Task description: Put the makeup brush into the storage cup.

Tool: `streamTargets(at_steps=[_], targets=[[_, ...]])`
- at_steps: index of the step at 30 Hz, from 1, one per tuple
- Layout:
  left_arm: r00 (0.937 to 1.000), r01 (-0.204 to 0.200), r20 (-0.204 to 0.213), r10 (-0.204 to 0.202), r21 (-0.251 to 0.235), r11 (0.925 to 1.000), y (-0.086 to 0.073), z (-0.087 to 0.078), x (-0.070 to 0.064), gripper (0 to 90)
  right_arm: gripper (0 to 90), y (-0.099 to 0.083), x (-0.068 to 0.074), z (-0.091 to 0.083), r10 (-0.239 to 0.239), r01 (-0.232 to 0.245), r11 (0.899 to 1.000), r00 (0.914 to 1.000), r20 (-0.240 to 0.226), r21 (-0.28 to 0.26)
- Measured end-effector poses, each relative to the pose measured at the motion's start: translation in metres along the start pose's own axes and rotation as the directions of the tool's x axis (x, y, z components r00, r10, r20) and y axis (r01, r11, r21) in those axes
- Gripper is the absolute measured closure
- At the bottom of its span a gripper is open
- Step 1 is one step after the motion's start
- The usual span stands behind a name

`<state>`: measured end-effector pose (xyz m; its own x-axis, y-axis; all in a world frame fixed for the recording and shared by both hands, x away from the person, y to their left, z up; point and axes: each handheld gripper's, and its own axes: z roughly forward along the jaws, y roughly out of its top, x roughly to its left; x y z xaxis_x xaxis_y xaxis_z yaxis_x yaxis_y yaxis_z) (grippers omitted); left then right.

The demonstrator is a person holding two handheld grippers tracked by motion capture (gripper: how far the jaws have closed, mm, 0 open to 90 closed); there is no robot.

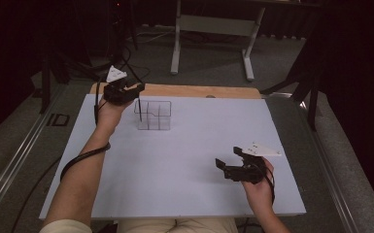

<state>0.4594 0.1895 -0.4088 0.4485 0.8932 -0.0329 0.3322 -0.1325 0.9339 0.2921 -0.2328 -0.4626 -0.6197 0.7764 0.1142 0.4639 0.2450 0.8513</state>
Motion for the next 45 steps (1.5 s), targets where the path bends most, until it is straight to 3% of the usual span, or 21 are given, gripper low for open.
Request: streamTargets(at_steps=[1, 2, 5, 10, 15, 16, 17, 23, 29, 36, 45], targets=[[0.9999, 0.0, -0.012, 0.0, 0.007, 1.0, 0.001, 0.0, -0.001, 39.6, 14.3, 0.0, 0.0, 0.0, -0.001, 0.001, 1.0, 1.0, 0.0, 0.0], [0.9998, 0.006, -0.019, -0.006, 0.005, 1.0, 0.002, -0.001, -0.002, 39.3, 14.3, 0.0, 0.0, 0.0, -0.003, 0.003, 1.0, 1.0, 0.001, 0.001], [0.9988, 0.026, -0.042, -0.025, 0.01, 0.9996, 0.005, -0.003, -0.005, 25.3, 14.3, 0.001, 0.0, -0.001, -0.001, 0.001, 1.0, 1.0, 0.001, -0.003], [0.9982, 0.031, -0.053, -0.029, 0.027, 0.9992, 0.006, -0.008, -0.008, 15.6, 14.4, 0.001, 0.0, -0.002, 0.001, -0.001, 1.0, 1.0, 0.003, -0.007], [0.9975, 0.067, -0.024, -0.066, 0.025, 0.9975, 0.004, -0.014, -0.01, 14.8, 14.3, 0.001, 0.0, -0.002, 0.002, -0.002, 1.0, 1.0, 0.002, -0.01], [0.9971, 0.073, 0.017, -0.074, 0.029, 0.9969, 0.003, -0.015, -0.009, 12.7, 14.3, 0.001, 0.0, -0.002, 0.001, -0.001, 1.0, 1.0, 0.003, -0.009], [0.9966, 0.077, 0.028, -0.078, 0.028, 0.9966, 0.003, -0.016, -0.009, 5.0, 14.3, 0.001, -0.001, -0.001, 0.001, -0.001, 1.0, 1.0, 0.004, -0.01], [0.9979, 0.052, 0.04, -0.052, -0.006, 0.9986, 0.002, -0.029, -0.013, 2.3, 14.3, 0.001, -0.003, -0.002, 0.0, 0.0, 1.0, 0.9999, 0.014, -0.015], [0.9973, 0.035, 0.063, -0.037, 0.023, 0.9991, -0.002, -0.042, -0.016, 2.3, 13.9, 0.001, -0.007, -0.003, 0.007, -0.006, 0.999, 0.9991, 0.042, -0.035], [0.9875, 0.034, 0.152, -0.041, 0.053, 0.998, -0.012, -0.058, -0.021, 2.3, 13.9, 0.001, -0.008, -0.003, 0.002, 0.0, 0.999, 0.9984, 0.057, -0.039], [0.9861, 0.007, 0.165, -0.018, 0.067, 0.9977, -0.021, -0.079, -0.03, 2.4, 13.7, 0.001, -0.008, -0.002, -0.002, 0.004, 0.999, 0.9986, 0.053, -0.032]])
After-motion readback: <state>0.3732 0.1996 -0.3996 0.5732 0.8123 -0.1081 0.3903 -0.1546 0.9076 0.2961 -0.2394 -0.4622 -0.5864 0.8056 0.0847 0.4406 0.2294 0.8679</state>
